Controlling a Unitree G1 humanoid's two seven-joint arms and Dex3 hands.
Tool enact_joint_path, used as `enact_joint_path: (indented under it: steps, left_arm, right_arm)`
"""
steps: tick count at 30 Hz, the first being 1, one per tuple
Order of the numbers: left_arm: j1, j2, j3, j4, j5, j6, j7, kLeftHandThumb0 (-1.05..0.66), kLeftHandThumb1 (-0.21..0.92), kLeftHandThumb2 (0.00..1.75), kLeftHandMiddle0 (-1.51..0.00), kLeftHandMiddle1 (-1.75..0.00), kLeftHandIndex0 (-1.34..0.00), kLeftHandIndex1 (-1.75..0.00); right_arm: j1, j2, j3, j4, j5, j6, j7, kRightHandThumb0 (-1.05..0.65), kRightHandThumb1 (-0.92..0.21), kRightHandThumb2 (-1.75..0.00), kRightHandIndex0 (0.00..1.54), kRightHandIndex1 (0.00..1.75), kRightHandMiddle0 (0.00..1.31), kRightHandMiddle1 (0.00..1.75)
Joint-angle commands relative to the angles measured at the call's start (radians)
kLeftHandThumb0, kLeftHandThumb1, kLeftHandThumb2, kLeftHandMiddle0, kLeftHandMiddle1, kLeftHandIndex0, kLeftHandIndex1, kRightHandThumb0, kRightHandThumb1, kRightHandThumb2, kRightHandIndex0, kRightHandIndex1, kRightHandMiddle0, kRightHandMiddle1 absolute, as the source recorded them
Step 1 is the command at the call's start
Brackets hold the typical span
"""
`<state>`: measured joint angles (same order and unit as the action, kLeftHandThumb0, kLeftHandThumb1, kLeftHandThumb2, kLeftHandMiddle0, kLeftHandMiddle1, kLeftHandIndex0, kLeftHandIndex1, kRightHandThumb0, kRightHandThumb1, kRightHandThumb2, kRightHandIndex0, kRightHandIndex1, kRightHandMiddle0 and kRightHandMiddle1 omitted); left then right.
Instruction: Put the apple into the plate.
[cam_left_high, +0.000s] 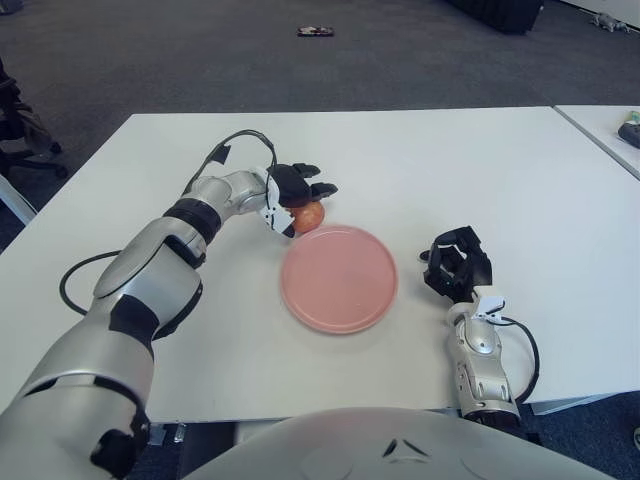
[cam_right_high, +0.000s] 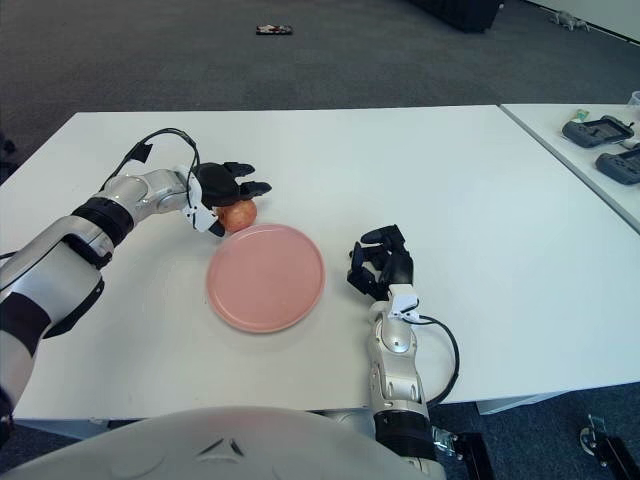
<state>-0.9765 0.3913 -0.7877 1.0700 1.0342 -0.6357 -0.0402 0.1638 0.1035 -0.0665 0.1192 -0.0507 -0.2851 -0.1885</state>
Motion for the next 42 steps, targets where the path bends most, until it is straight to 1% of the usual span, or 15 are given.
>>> enact_joint_path:
  steps: [1,4,6,19,31,37,42]
  left_arm:
    - [-0.029,-0.024,-0.023,0.045,0.02,0.031,0.023,-1.05,0.72,0.59,0.0,0.0,0.0,0.0]
    - [-0.035,-0.061,-0.046,0.118,0.034,0.077,0.055,-1.05,0.72,0.59,0.0,0.0,0.0,0.0]
    - [-0.039,-0.071,-0.053,0.141,0.032,0.09,0.06,-1.05,0.72,0.59,0.0,0.0,0.0,0.0]
    - [-0.05,-0.09,-0.079,0.184,0.02,0.114,0.08,-1.05,0.74,0.59,0.0,0.0,0.0,0.0]
    - [-0.048,-0.111,-0.104,0.22,0.02,0.143,0.062,-1.05,0.75,0.57,0.0,0.0,0.0,0.0]
    - [-0.031,-0.126,-0.13,0.259,0.034,0.198,0.048,-1.05,0.75,0.57,0.0,0.0,0.0,0.0]
    - [-0.026,-0.13,-0.139,0.272,0.027,0.226,0.036,-1.05,0.76,0.57,0.0,0.0,0.0,0.0]
  right_arm:
    - [0.012,0.003,-0.006,-0.005,0.009,0.005,-0.003,-0.41,-0.55,-1.04,0.65,1.33,0.43,1.75]
    - [0.016,0.001,-0.007,-0.012,0.004,0.009,-0.006,-0.41,-0.54,-1.05,0.66,1.32,0.44,1.75]
    - [0.021,-0.002,-0.008,-0.019,0.0,0.014,-0.007,-0.41,-0.53,-1.06,0.66,1.32,0.44,1.75]
    - [0.031,-0.015,-0.005,-0.036,-0.029,0.025,-0.024,-0.41,-0.53,-1.06,0.66,1.31,0.44,1.75]
    - [0.039,-0.013,-0.001,-0.06,-0.028,0.05,-0.028,-0.41,-0.54,-1.05,0.66,1.3,0.43,1.75]
    - [0.047,-0.017,0.001,-0.071,-0.023,0.042,-0.018,-0.41,-0.54,-1.05,0.66,1.3,0.44,1.75]
    - [0.053,-0.019,0.001,-0.076,-0.021,0.039,-0.014,-0.41,-0.54,-1.05,0.67,1.3,0.43,1.75]
